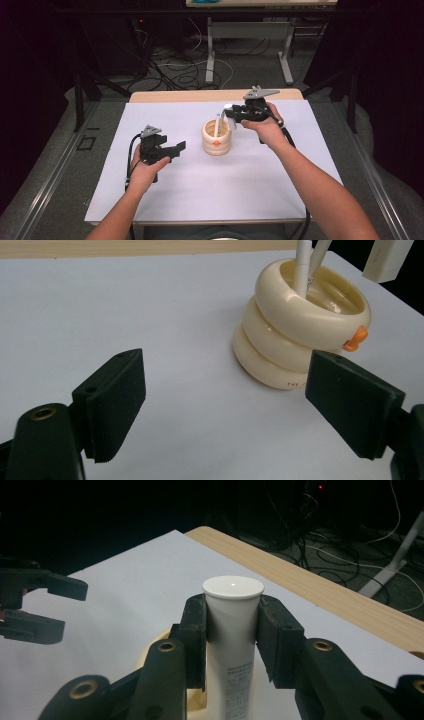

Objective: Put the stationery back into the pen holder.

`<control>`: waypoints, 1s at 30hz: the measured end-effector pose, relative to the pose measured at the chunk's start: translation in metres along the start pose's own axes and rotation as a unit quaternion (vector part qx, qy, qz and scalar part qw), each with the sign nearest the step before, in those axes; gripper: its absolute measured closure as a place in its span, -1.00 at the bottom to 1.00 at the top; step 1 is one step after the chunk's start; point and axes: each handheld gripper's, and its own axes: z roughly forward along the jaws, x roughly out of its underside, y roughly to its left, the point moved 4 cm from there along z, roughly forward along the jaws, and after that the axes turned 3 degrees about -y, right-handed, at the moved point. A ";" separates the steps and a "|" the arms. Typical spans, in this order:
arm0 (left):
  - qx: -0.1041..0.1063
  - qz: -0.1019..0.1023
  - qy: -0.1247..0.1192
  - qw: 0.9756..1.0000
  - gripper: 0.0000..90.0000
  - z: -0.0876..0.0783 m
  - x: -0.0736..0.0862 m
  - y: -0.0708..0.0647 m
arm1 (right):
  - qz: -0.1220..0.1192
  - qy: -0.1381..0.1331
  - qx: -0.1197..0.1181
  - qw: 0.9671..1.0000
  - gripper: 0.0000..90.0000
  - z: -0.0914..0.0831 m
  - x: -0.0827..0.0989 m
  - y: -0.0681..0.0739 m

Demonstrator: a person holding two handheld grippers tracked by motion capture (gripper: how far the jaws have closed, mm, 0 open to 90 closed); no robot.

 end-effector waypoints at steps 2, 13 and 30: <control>0.000 0.000 0.000 1.000 -0.64 0.000 0.000 0.000 | -0.002 -0.007 -0.004 1.000 0.50 0.001 -0.001 0.002; 0.000 -0.003 0.001 1.000 -0.64 0.000 0.000 0.000 | 0.015 -0.043 -0.019 0.999 0.50 0.004 -0.007 0.013; -0.004 -0.004 0.000 1.000 -0.65 -0.001 0.000 0.002 | 0.013 -0.060 -0.029 0.998 0.50 0.020 -0.001 0.031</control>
